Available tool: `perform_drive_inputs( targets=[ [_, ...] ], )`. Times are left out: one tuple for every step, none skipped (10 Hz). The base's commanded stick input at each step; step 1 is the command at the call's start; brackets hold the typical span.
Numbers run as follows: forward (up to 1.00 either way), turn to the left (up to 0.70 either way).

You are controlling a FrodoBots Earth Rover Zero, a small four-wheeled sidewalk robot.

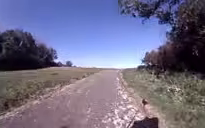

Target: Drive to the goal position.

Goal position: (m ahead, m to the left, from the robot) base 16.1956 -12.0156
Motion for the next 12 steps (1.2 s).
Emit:
perform_drive_inputs(
  targets=[
    [1.0, 0.0],
    [1.0, 0.0],
    [1.0, 0.0],
    [1.0, 0.0],
    [1.0, 0.0],
    [1.0, 0.0],
    [1.0, 0.0],
    [1.0, 0.0],
    [1.0, 0.0],
    [1.0, -0.11],
    [1.0, -0.26],
    [1.0, -0.4]
  ],
)
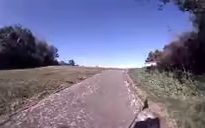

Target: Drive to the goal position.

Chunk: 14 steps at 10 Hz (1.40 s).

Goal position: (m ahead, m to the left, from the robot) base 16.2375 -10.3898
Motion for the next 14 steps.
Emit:
perform_drive_inputs(
  targets=[
    [1.0, -0.4],
    [1.0, -0.4],
    [1.0, 0.0],
    [1.0, 0.0],
    [1.0, 0.0],
    [1.0, 0.0],
    [1.0, 0.0],
    [1.0, 0.0],
    [1.0, 0.0],
    [1.0, 0.0],
    [1.0, 0.0],
    [1.0, 0.0],
    [1.0, 0.0],
    [1.0, 0.0]
  ],
)
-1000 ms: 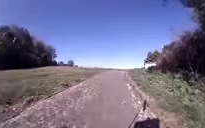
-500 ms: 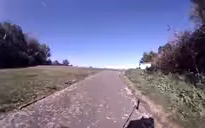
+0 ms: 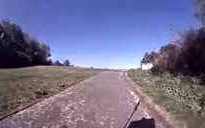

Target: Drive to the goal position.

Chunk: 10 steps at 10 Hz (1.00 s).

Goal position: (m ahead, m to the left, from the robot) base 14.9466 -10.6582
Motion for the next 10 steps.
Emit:
perform_drive_inputs(
  targets=[
    [1.0, 0.0],
    [1.0, 0.0],
    [1.0, 0.0],
    [1.0, -0.1],
    [1.0, -0.26],
    [1.0, -0.4],
    [1.0, -0.4],
    [1.0, 0.0],
    [1.0, 0.0],
    [1.0, 0.0]
  ],
)
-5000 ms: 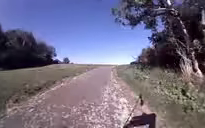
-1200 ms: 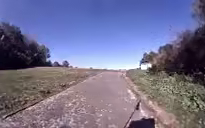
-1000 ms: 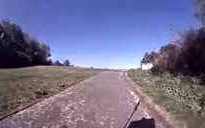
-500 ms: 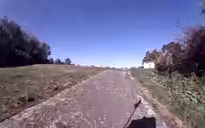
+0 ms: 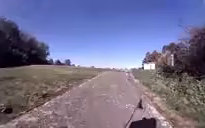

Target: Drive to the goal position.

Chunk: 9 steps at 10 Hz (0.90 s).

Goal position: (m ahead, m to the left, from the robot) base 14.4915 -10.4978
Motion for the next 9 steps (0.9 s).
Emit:
perform_drive_inputs(
  targets=[
    [1.0, 0.0],
    [1.0, 0.0],
    [1.0, -0.04],
    [1.0, -0.12],
    [1.0, -0.4],
    [1.0, -0.4],
    [1.0, -0.4],
    [1.0, -0.19],
    [1.0, -0.04]
  ],
)
